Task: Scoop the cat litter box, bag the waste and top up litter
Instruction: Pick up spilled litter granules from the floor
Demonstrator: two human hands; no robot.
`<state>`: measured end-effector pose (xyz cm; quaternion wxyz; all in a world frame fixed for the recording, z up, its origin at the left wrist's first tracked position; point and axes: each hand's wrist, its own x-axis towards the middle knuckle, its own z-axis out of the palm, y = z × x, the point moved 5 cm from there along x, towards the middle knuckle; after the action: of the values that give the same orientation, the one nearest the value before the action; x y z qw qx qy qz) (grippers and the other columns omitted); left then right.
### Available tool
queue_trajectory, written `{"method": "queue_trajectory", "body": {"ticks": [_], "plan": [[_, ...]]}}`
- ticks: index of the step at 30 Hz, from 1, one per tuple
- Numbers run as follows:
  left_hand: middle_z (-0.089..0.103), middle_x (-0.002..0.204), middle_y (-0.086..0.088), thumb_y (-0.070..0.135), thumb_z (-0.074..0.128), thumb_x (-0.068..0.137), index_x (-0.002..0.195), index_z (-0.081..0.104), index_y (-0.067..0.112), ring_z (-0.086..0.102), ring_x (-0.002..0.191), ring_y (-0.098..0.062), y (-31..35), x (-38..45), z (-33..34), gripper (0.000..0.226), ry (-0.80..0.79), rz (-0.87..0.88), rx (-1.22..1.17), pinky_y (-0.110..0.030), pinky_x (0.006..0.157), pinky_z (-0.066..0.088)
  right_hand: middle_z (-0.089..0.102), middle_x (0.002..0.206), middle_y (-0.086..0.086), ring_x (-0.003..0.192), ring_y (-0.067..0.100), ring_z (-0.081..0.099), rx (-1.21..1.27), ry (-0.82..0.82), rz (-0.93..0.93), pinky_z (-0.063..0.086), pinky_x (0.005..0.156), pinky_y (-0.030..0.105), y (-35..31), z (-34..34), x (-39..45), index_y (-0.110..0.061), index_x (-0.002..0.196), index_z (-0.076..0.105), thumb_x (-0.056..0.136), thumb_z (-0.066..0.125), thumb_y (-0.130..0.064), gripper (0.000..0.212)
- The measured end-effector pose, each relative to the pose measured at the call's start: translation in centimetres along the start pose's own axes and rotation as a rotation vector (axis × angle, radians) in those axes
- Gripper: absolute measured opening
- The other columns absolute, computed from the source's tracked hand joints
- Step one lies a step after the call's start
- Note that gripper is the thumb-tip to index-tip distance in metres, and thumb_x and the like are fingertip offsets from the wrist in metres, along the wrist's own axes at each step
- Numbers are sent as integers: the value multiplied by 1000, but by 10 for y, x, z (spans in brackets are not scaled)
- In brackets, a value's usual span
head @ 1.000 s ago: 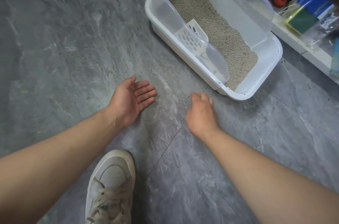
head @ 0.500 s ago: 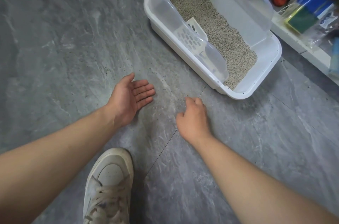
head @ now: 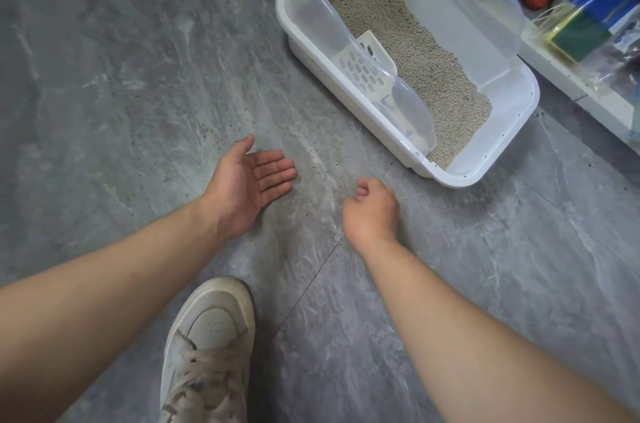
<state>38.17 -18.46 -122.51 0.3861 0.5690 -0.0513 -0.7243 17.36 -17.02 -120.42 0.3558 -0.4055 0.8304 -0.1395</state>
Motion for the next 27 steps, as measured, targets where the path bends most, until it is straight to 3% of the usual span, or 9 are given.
{"method": "queue_trajectory", "body": {"ticks": [7, 14, 17, 20, 23, 27], "plan": [[74, 115, -18, 54, 36, 103, 123, 62, 1, 72, 108, -31, 0, 2, -2, 62, -15, -12, -13, -47, 101, 53, 69, 107, 5, 100, 25, 65, 33, 128, 68, 53, 94, 41, 6, -35, 20, -19, 106, 68, 81, 59, -2, 32], [73, 117, -20, 54, 38, 103, 124, 61, -1, 72, 107, -32, 2, 2, -3, 64, -10, -4, -42, -45, 101, 54, 58, 81, -7, 86, 24, 63, -49, 89, 71, 56, 88, 42, 22, -47, 20, -21, 91, 63, 83, 63, -3, 20], [73, 116, -21, 53, 38, 103, 124, 61, -2, 72, 107, -33, 2, 1, -3, 63, -11, -5, -49, -44, 100, 54, 67, 90, 3, 90, 26, 66, -136, 57, -107, 54, 88, 36, 13, -42, 22, -15, 100, 69, 85, 60, -5, 19], [73, 117, -21, 53, 38, 103, 124, 61, -2, 72, 108, -33, 1, 0, -1, 64, -18, -12, -46, -44, 100, 54, 61, 105, 12, 98, 29, 61, -260, -45, -250, 49, 91, 35, 0, -27, 24, -6, 114, 67, 83, 72, -15, 32], [72, 117, -21, 53, 37, 103, 125, 61, -3, 72, 108, -34, -1, 0, 0, 64, -20, -21, -47, -45, 101, 54, 55, 114, 13, 106, 30, 55, -411, -118, -294, 48, 92, 40, -9, -15, 28, -9, 120, 60, 81, 78, -25, 45], [73, 116, -22, 53, 38, 103, 124, 61, -3, 72, 108, -35, -1, 1, -1, 64, -20, -30, -51, -44, 98, 55, 56, 107, 12, 98, 31, 56, -511, -111, -413, 51, 85, 42, -22, -10, 33, -9, 105, 63, 84, 72, -16, 23]]}}
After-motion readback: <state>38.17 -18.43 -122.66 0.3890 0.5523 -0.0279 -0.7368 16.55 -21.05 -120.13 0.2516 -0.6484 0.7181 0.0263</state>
